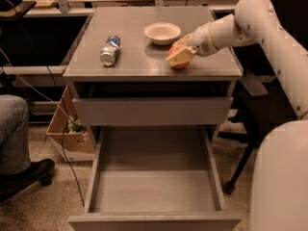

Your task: Pick apple from middle drawer and place on counter

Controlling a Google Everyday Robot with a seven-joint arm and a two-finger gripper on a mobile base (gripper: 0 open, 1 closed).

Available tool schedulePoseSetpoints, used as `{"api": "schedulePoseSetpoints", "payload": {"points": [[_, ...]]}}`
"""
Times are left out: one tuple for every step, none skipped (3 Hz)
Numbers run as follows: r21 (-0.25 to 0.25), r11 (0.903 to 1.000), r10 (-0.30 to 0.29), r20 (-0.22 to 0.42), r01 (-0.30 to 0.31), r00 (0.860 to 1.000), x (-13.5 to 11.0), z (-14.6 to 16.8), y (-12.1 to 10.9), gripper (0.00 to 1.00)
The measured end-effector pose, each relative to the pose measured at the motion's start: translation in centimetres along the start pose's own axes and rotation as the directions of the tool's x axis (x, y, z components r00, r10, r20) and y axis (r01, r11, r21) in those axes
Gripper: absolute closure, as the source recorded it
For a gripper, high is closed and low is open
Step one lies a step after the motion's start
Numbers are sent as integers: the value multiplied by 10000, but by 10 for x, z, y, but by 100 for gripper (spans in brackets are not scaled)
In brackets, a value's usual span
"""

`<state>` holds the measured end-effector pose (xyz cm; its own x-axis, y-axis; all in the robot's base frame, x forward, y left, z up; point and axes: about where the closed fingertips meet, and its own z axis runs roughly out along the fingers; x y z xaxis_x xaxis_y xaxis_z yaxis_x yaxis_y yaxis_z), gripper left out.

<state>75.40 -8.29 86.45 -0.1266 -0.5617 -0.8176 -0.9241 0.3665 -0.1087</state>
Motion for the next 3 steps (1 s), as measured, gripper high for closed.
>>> {"api": "schedulePoseSetpoints", "payload": {"points": [[-38, 9999, 147, -203, -148, 9997, 1, 2, -3, 34], [-85, 9996, 252, -370, -255, 9990, 2, 5, -6, 11], [-85, 9996, 252, -370, -255, 9990, 2, 5, -6, 0]]}}
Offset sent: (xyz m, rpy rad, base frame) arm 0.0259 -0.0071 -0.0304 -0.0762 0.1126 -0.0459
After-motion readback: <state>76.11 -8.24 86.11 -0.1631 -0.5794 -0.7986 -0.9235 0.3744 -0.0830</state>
